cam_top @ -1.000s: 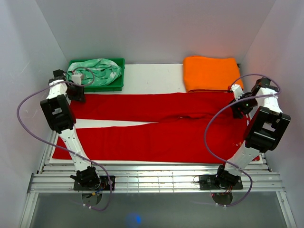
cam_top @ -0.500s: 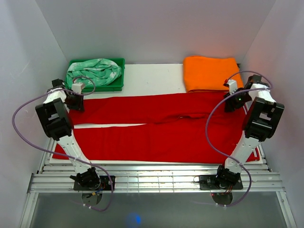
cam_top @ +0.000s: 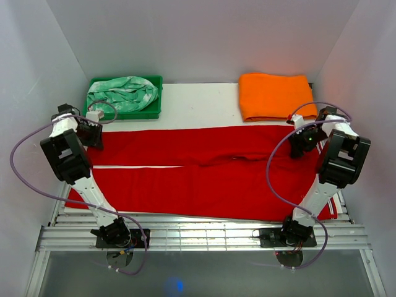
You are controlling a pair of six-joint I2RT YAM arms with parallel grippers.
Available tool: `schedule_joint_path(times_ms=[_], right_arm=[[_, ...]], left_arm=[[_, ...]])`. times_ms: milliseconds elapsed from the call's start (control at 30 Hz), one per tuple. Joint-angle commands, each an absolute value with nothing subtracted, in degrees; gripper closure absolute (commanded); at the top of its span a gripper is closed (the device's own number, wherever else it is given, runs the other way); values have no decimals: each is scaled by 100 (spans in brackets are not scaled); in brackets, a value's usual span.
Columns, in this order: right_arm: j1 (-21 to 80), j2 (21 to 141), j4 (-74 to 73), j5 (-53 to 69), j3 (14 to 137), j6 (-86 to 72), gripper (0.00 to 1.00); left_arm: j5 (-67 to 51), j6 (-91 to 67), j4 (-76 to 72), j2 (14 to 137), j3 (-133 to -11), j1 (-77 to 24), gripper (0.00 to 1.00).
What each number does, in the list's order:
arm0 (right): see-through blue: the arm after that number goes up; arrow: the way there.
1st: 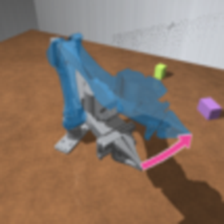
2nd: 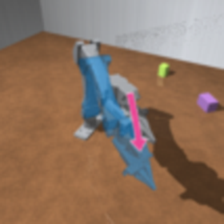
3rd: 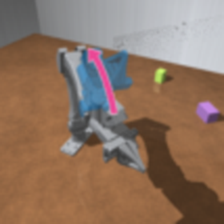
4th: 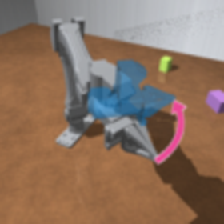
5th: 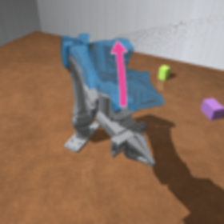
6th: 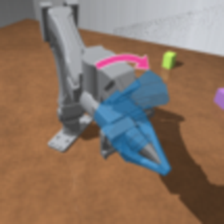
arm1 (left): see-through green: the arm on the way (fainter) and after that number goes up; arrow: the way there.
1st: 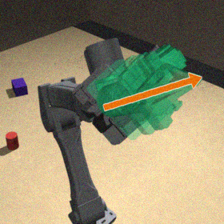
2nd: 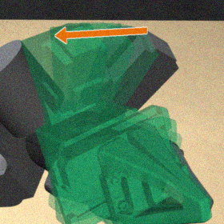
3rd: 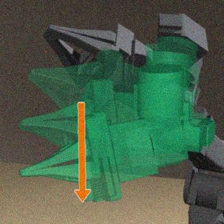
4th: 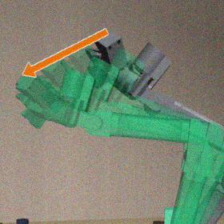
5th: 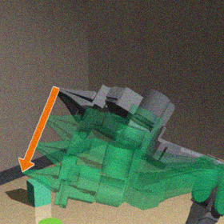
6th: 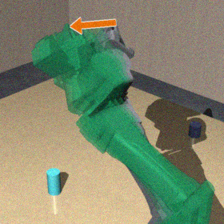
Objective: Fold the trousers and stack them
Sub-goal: Flatten the trousers out, then fold the trousers
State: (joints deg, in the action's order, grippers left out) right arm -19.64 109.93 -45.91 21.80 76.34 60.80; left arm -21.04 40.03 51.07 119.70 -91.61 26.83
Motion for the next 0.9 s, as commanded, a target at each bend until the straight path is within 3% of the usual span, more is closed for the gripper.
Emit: schedule_joint_path(times_ms=[0,33,200,233,267,300,533,700,867], right_arm=[[-2065,10889,-5255,2724,8619,5960,33],[-2083,10968,-5317,2794,8909,5768,25],[-2083,11818,-5807,2682,11076,5879,19],[-2083,11987,-5940,2576,11379,6219,18],[-2083,12154,-6063,2349,11634,6423,18],[-2083,12460,-6325,2251,11872,6651,18],[-2101,12920,-6188,1811,11875,8094,18],[-2109,13113,-5591,1925,11593,8464,9],[-2083,13429,-5212,1881,11505,8771,9]], left_arm=[[-2381,4122,5361,11733,-9684,2742,52],[-2451,4113,5431,11777,-9807,2742,48],[-2856,4375,6063,12268,-11044,2742,35],[-2891,4473,6308,12383,-11204,2742,29],[-3022,4595,6432,12540,-11354,2751,11],[-3084,4753,6521,12612,-11486,2742,9],[-3436,4755,6601,12841,-11918,2742,8],[-3480,4676,6487,12762,-11664,2742,8],[-3463,4693,6293,12604,-11277,2760,8]])
